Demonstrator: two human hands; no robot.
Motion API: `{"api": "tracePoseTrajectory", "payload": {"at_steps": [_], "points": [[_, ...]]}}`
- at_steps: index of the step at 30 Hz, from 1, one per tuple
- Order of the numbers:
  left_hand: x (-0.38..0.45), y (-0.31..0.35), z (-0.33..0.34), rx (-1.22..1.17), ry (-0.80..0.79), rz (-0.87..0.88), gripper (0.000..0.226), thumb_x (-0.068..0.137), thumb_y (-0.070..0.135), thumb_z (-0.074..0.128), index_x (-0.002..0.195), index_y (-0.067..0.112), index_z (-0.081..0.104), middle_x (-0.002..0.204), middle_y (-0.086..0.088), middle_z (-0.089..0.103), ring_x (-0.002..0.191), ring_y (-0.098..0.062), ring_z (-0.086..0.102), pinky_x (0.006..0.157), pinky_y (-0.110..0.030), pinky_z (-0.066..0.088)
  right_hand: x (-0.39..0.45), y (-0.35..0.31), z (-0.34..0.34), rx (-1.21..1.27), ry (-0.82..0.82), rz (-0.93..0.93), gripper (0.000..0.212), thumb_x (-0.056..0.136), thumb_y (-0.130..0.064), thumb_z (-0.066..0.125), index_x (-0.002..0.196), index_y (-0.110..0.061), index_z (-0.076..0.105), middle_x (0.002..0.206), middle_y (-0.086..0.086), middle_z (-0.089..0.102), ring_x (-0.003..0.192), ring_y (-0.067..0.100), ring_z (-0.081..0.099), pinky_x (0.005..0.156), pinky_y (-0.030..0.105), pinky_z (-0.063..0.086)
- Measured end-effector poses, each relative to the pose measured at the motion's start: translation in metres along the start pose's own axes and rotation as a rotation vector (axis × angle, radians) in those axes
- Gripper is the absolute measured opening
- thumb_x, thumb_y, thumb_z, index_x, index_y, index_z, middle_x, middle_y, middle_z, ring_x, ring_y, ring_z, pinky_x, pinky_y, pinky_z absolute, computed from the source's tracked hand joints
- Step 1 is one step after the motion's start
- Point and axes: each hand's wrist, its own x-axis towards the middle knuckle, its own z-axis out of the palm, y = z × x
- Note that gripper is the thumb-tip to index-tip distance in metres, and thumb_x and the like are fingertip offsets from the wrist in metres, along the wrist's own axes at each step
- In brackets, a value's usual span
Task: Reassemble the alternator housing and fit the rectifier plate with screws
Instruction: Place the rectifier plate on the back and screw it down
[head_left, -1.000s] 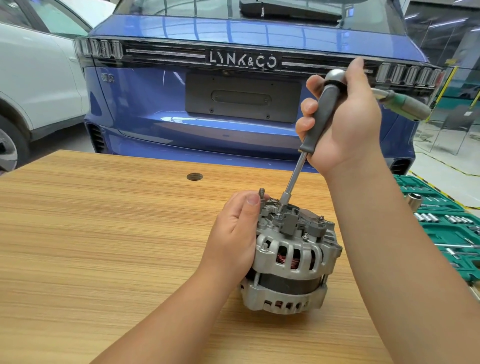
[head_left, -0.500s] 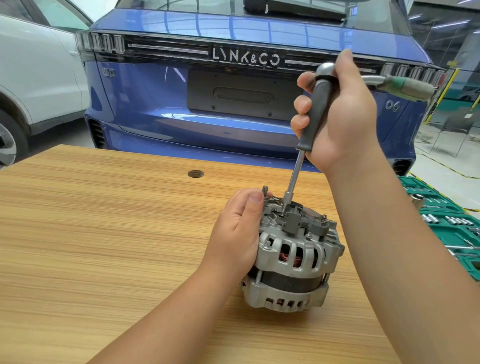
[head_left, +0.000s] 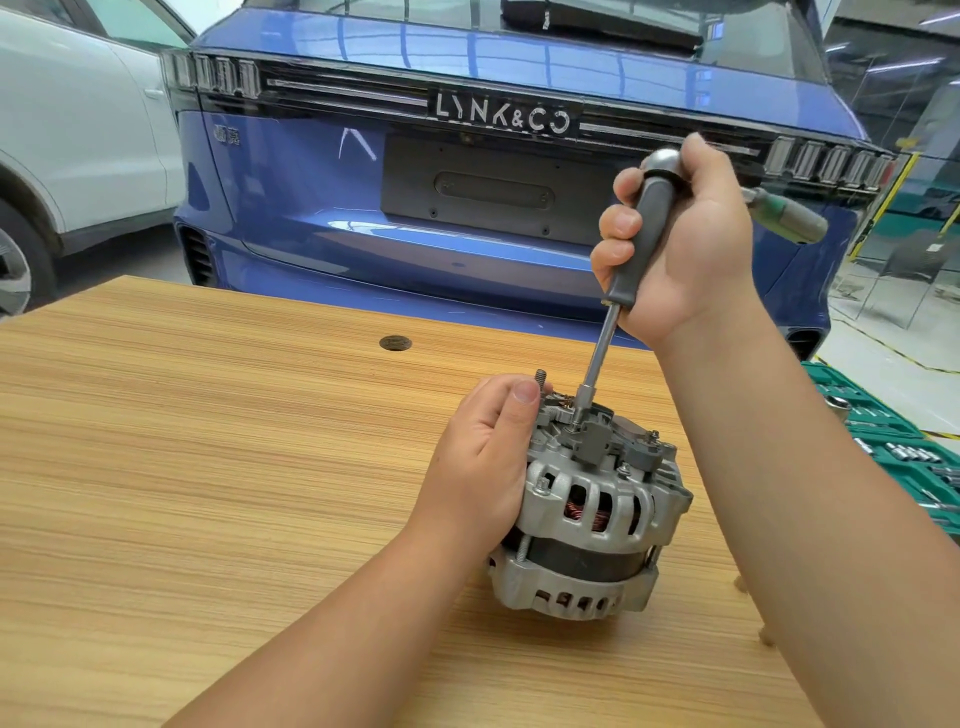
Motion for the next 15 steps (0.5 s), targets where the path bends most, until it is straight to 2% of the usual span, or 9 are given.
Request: {"api": "tracePoseTrajectory", "payload": {"at_steps": [4, 7, 9, 12, 15], "points": [[0.0, 0.001, 0.0, -0.028, -0.01, -0.003, 0.052, 0.095, 0.065, 0.04, 0.111, 0.024, 0.069, 0.114, -0.005, 0.071, 0.114, -0.027, 0.065, 0.101, -0.055, 0.048, 0.0, 0.001, -0.001, -0.005, -0.009, -0.049, 0.031, 0.107, -0.042, 0.039, 0.095, -0.015, 0.048, 0.073, -0.002, 0.057, 0.05, 0.011, 0.046, 0.042, 0.021, 0.034], [-0.001, 0.001, 0.001, -0.024, -0.017, 0.015, 0.055, 0.09, 0.069, 0.04, 0.111, 0.026, 0.068, 0.114, -0.002, 0.07, 0.114, -0.024, 0.064, 0.101, -0.054, 0.048, -0.002, 0.002, 0.003, -0.071, 0.016, -0.096, 0.035, 0.107, -0.041, 0.043, 0.088, -0.014, 0.054, 0.07, -0.002, 0.058, 0.051, 0.012, 0.047, 0.044, 0.022, 0.035], [-0.001, 0.002, 0.001, -0.009, -0.021, 0.026, 0.053, 0.089, 0.07, 0.041, 0.108, 0.029, 0.068, 0.11, 0.0, 0.07, 0.111, -0.022, 0.064, 0.101, -0.054, 0.049, -0.005, 0.003, 0.005, -0.112, 0.039, -0.148, 0.028, 0.106, -0.037, 0.048, 0.087, -0.017, 0.055, 0.07, -0.001, 0.057, 0.053, 0.014, 0.047, 0.046, 0.023, 0.035], [-0.001, 0.008, -0.002, 0.06, -0.037, 0.039, 0.033, 0.091, 0.065, 0.045, 0.102, 0.04, 0.064, 0.108, 0.01, 0.068, 0.111, -0.015, 0.062, 0.102, -0.051, 0.048, -0.009, 0.004, 0.007, -0.161, 0.032, -0.22, 0.015, 0.106, -0.031, 0.05, 0.092, -0.025, 0.052, 0.072, 0.0, 0.056, 0.054, 0.016, 0.047, 0.049, 0.025, 0.036], [0.008, 0.022, -0.008, 0.356, -0.122, 0.123, 0.014, 0.094, 0.06, 0.047, 0.1, 0.05, 0.055, 0.106, 0.03, 0.062, 0.112, 0.006, 0.054, 0.106, -0.047, 0.044, -0.012, 0.004, 0.009, -0.276, 0.05, -0.31, 0.007, 0.105, -0.026, 0.054, 0.099, -0.022, 0.052, 0.078, 0.002, 0.059, 0.058, 0.018, 0.054, 0.05, 0.028, 0.041]]}}
